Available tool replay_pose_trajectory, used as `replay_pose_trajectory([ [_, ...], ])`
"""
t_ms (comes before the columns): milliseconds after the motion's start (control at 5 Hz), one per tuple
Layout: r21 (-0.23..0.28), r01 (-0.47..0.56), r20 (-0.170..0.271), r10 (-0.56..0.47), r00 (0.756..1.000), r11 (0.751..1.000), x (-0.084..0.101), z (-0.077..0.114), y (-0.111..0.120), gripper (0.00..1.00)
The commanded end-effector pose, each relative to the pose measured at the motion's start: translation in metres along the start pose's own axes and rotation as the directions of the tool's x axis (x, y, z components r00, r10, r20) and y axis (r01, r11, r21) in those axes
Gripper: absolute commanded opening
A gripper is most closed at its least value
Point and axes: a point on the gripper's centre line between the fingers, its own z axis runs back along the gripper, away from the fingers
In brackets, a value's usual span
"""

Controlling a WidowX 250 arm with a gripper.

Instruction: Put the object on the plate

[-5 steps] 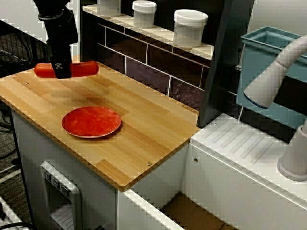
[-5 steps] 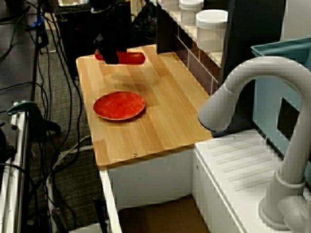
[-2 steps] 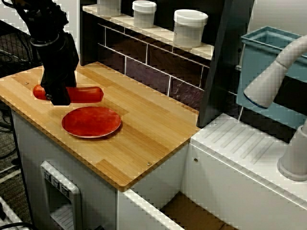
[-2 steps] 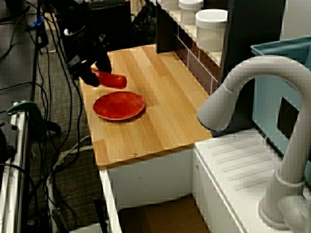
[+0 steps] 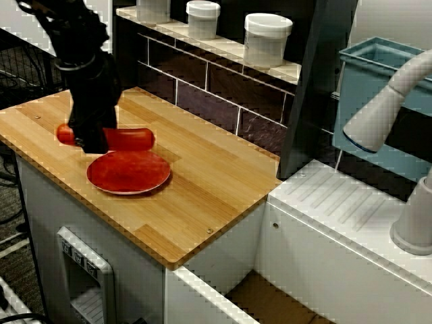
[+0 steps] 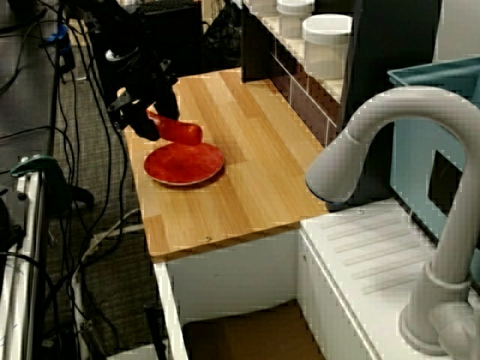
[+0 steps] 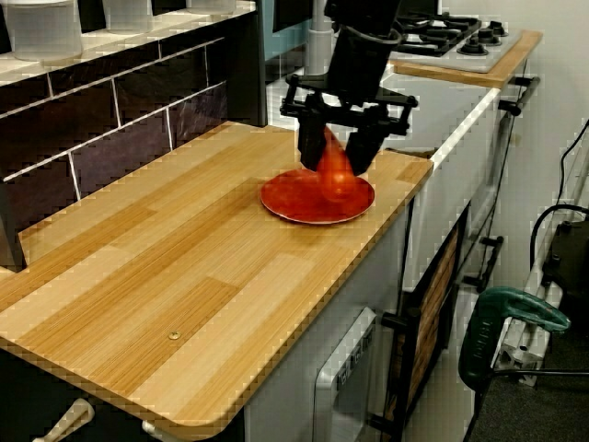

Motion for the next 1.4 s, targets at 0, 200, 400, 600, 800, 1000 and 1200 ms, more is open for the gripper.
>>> replay_pose_trajectory([
  [0, 0.016, 0.008, -0.014, -0.008, 1.000, 1.000, 0.015, -0.009, 0.012, 0.00],
  [200, 0.011, 0.009, -0.022, -0.009, 1.000, 1.000, 0.017, -0.014, 0.013, 0.00],
  [400, 0.011, 0.009, -0.030, -0.009, 1.000, 1.000, 0.017, -0.017, 0.012, 0.00],
  [600, 0.014, 0.019, -0.060, -0.018, 0.998, 1.000, 0.017, -0.022, 0.010, 1.00],
  [800, 0.005, 0.009, -0.067, -0.009, 0.998, 1.000, 0.013, -0.025, 0.015, 1.00],
  [1000, 0.003, -0.009, -0.062, 0.009, 0.998, 1.000, 0.006, -0.023, 0.020, 1.00],
  [1200, 0.006, -0.026, -0.070, 0.027, 0.997, 1.000, 0.001, -0.023, 0.031, 1.00],
])
